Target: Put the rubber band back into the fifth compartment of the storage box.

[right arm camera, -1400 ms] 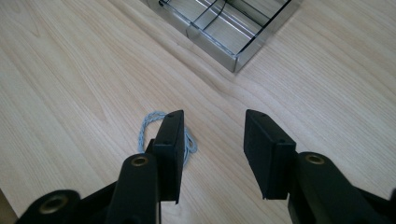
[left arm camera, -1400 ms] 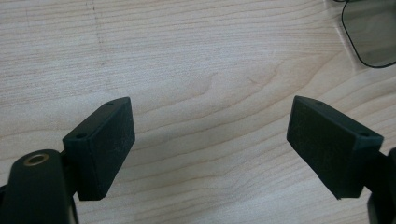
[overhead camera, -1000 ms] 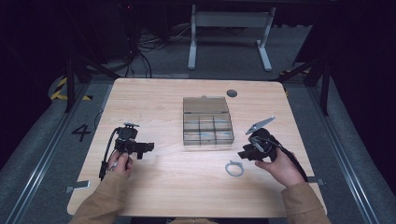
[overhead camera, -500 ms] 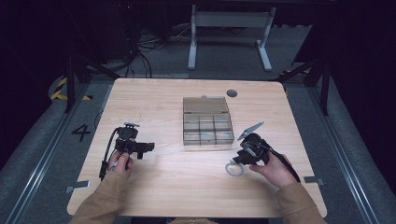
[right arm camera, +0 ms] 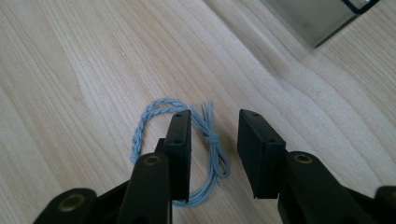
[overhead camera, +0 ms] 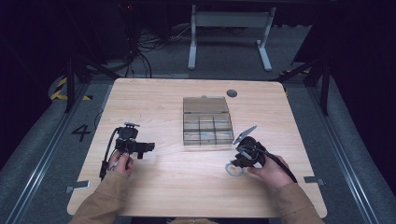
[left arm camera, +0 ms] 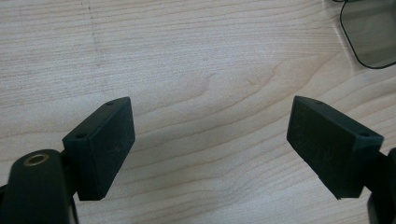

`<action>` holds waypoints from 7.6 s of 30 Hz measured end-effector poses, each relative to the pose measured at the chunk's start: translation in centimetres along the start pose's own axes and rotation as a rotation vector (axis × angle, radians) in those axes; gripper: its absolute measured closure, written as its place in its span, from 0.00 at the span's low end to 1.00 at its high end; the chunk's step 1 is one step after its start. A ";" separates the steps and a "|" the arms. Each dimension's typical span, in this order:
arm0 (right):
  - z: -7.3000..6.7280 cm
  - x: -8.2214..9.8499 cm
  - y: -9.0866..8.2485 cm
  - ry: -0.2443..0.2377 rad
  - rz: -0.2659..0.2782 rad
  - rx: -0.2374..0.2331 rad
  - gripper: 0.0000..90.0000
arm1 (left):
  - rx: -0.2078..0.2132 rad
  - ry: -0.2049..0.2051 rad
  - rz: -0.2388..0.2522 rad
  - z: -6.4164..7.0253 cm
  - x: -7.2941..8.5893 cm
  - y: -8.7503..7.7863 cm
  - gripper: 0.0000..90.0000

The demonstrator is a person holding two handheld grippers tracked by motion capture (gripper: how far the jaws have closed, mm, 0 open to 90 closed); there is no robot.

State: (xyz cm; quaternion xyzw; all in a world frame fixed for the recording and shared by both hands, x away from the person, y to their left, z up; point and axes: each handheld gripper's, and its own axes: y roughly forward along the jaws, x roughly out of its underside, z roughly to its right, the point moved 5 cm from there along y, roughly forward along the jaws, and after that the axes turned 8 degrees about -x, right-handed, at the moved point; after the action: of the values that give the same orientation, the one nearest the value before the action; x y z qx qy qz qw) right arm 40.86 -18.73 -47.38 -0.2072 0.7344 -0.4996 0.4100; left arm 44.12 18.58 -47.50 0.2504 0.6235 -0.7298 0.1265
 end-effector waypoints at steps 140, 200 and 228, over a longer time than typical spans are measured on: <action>1.8 -13.0 -4.1 0.046 0.116 0.116 0.94 | -0.040 -0.035 0.000 -1.9 1.8 -0.9 0.18; 3.1 -12.9 4.0 0.093 -0.030 0.074 0.91 | -0.037 -0.037 -0.002 -2.1 1.8 -1.0 0.18; 1.9 -11.8 -2.8 0.034 0.158 0.049 0.74 | -0.049 -0.059 0.007 -2.7 2.3 -1.4 0.18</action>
State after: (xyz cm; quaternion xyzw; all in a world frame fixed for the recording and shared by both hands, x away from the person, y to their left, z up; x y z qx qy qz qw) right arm 48.93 -12.48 -40.49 -0.1302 0.7429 -0.4868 0.4406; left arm 42.06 21.73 -47.76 0.2276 0.6362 -0.7210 0.1535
